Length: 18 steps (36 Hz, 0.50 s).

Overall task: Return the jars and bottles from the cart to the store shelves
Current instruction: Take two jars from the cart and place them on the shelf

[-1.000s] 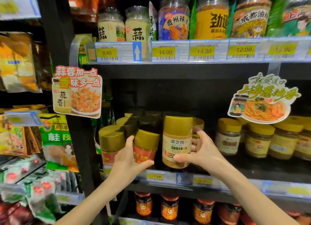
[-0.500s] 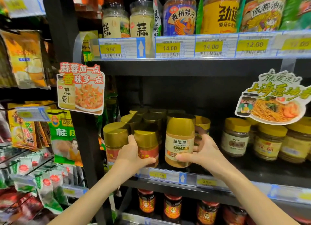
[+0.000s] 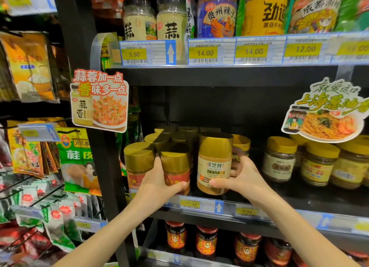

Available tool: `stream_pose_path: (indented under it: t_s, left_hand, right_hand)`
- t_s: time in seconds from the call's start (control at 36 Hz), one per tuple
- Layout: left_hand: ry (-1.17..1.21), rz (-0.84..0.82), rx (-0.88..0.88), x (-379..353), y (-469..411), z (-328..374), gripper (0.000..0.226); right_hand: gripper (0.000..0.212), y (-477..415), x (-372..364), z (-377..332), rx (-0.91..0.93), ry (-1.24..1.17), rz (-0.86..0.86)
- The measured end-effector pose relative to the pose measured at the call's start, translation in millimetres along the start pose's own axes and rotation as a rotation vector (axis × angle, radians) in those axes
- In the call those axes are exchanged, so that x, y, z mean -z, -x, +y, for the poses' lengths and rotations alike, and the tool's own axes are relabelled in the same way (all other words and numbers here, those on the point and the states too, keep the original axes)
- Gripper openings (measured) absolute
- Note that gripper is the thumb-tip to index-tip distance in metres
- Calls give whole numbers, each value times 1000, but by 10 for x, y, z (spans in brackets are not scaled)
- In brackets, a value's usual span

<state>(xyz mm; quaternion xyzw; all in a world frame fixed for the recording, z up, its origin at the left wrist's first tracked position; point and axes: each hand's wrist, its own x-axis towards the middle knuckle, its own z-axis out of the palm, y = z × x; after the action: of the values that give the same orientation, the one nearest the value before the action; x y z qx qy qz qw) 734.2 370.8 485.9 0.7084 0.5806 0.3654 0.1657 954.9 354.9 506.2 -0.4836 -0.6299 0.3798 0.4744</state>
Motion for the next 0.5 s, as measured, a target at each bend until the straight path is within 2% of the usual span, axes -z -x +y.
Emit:
stream_pose_path:
  t_s: [0.17, 0.28, 0.36, 0.5]
  left_hand:
    - [4, -33, -76, 50, 142, -6, 96]
    - [-67, -82, -141, 188, 329, 18, 92]
    - [-203, -152, -224, 316, 467, -23, 89]
    - [-670, -205, -324, 385, 606, -290, 92]
  right_hand:
    - [106, -28, -51, 5, 12, 34, 1]
    - [106, -65, -73, 16, 12, 74, -25]
    - [98, -91, -85, 11, 14, 123, -45]
    - [91, -140, -93, 59, -16, 157, -50]
